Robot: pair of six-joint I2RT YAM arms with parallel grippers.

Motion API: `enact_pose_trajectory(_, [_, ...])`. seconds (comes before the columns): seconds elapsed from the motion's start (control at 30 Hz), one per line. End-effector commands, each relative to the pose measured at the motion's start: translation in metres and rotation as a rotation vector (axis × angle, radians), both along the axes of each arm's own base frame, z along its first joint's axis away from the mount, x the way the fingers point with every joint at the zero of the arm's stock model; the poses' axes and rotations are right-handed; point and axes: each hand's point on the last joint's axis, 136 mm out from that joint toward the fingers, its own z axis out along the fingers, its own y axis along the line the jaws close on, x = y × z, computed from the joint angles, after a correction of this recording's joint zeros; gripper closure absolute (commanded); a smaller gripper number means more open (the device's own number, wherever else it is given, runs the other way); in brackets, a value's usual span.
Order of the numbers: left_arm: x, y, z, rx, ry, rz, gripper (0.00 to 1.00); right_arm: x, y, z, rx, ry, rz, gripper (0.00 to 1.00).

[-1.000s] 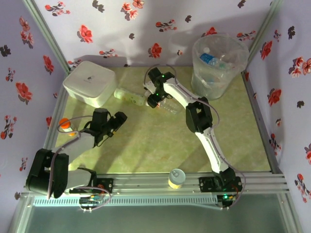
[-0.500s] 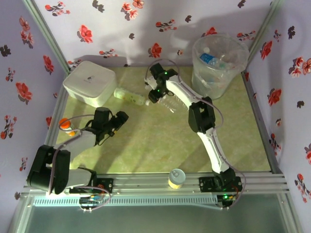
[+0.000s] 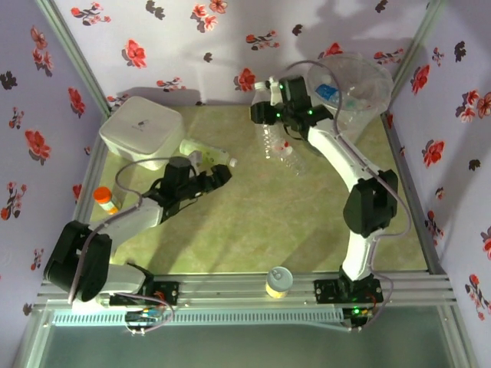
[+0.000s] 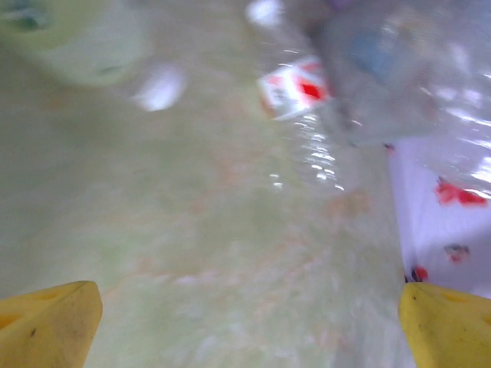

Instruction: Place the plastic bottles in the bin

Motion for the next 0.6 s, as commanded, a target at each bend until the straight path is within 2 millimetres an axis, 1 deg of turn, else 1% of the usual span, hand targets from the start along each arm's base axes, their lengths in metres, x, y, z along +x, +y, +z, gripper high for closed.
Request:
enact_pose_trajectory(0.0, [-0.008, -0.048, 0.052, 0.011, -0.249, -0.217, 0.00, 0.000, 0.024, 0.015, 0.395, 0.076, -0.097, 0.45])
enact_pose_trajectory(0.07, [-0.012, -0.066, 0.059, 0.027, -0.289, -0.275, 0.00, -0.009, 0.031, 0.011, 0.486, 0.106, -0.105, 0.47])
enact_pose_trajectory(0.17, [-0.012, -0.079, 0.068, 0.016, -0.312, -0.304, 0.00, -0.025, 0.039, 0.003, 0.475, 0.113, -0.100, 0.46])
enact_pose_trajectory(0.23, [-0.008, -0.083, 0.065, 0.025, -0.304, -0.304, 0.00, -0.033, 0.043, 0.000, 0.455, 0.120, -0.084, 0.46])
enact_pose_trajectory(0.3, [0.000, -0.081, 0.054, 0.088, -0.266, -0.282, 0.00, -0.041, 0.047, -0.001, 0.455, 0.131, -0.066, 0.45])
enact_pose_trajectory(0.37, [0.006, -0.074, 0.042, 0.154, -0.234, -0.247, 0.00, -0.047, 0.046, -0.001, 0.468, 0.141, -0.061, 0.45])
enact_pose_trajectory(0.5, [0.014, -0.058, 0.036, 0.229, -0.233, -0.176, 0.00, -0.057, 0.044, 0.003, 0.470, 0.136, -0.048, 0.45])
enact_pose_trajectory(0.57, [0.015, -0.050, 0.039, 0.258, -0.242, -0.155, 0.00, -0.060, 0.041, 0.003, 0.449, 0.130, -0.047, 0.45])
